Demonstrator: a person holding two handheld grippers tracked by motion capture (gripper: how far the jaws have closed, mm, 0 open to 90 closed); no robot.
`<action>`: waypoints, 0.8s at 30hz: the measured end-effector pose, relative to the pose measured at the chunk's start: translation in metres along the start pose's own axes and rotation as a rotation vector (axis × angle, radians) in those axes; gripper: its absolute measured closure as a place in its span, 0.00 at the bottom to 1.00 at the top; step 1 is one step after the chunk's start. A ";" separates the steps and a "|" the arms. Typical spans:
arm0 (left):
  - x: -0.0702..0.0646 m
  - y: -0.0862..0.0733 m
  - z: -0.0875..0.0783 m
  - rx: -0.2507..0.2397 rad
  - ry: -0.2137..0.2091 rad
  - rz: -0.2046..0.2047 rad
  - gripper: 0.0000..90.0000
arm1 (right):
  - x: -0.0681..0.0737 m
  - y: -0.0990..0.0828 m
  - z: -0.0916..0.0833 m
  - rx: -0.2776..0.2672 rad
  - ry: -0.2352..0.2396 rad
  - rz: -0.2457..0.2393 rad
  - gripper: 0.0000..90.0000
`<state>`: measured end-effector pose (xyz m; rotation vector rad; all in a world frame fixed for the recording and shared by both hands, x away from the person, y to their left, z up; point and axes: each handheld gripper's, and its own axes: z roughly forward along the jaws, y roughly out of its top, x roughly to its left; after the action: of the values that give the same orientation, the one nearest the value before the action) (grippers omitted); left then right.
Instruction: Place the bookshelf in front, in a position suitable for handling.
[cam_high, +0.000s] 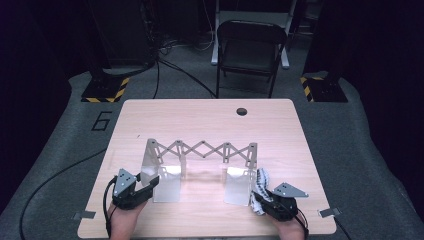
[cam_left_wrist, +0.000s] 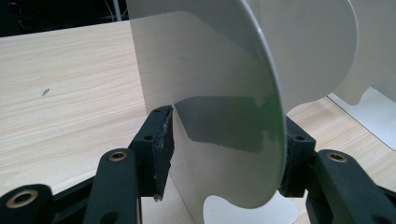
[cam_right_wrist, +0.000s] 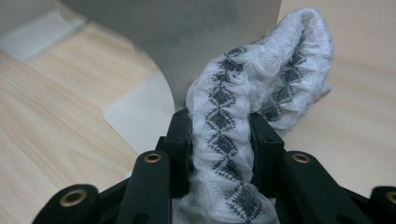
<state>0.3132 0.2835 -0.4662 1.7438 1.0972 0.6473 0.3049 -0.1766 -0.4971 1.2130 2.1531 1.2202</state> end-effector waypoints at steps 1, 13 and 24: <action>0.000 0.000 0.000 0.002 0.000 0.001 0.52 | 0.004 0.012 -0.011 -0.063 0.004 -0.019 0.73; -0.001 0.000 0.000 0.005 -0.001 0.005 0.52 | 0.007 0.008 -0.016 -0.094 0.024 -0.001 0.73; -0.001 0.000 0.001 0.008 -0.002 0.002 0.53 | 0.003 0.048 -0.032 -0.187 -0.001 -0.041 0.73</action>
<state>0.3132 0.2827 -0.4667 1.7519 1.0980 0.6432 0.3057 -0.1783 -0.4389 1.0853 2.0022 1.3680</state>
